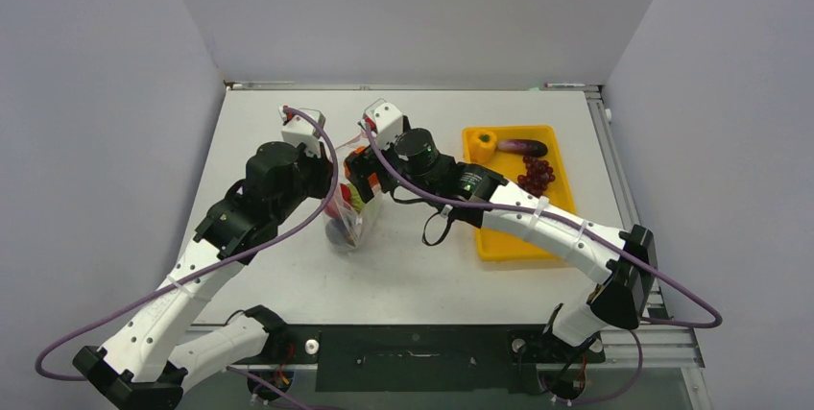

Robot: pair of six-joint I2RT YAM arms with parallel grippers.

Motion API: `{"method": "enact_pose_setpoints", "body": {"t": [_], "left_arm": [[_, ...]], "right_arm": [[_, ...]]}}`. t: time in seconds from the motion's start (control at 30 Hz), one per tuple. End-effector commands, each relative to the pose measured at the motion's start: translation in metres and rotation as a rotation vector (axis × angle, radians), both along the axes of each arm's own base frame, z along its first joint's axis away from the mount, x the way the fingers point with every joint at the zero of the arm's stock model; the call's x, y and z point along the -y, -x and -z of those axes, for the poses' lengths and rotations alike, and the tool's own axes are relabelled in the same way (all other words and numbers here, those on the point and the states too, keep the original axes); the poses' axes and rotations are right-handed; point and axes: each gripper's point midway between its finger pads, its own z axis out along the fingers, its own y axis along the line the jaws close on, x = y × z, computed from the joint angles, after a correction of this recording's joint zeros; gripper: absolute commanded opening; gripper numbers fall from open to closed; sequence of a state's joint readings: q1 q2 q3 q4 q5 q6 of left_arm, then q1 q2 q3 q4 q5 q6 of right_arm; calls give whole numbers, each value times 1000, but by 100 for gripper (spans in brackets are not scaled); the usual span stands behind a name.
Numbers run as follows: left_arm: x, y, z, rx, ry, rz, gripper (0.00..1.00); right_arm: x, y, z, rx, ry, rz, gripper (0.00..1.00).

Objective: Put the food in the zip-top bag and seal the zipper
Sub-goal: Place the fake vegetable in the zipper food storage bag, then pick up the fake vegetable from the bin.

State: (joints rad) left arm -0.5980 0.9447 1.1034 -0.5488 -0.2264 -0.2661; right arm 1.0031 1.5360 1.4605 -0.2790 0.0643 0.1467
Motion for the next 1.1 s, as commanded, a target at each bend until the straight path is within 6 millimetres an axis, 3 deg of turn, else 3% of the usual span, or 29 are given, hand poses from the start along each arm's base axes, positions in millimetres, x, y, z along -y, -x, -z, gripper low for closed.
{"method": "enact_pose_setpoints", "body": {"t": [0.0, 0.17, 0.37, 0.57, 0.87, 1.07], "left_arm": [[2, -5, -13, 47, 36, 3, 0], [3, -4, -14, 48, 35, 4, 0], [2, -5, -12, 45, 33, 1, 0], [3, -5, -12, 43, 32, 2, 0], [3, -6, -11, 41, 29, 4, 0], [3, -6, -10, 38, 26, 3, 0]], "right_arm": [[2, -5, -31, 67, -44, 38, 89], [6, -4, -35, 75, -55, 50, 98], [14, -1, -46, 90, -89, 64, 100], [34, 0, -66, 123, -151, 130, 99], [99, -21, -86, 167, -184, 446, 99], [148, -56, -61, 93, -171, 613, 98]]}}
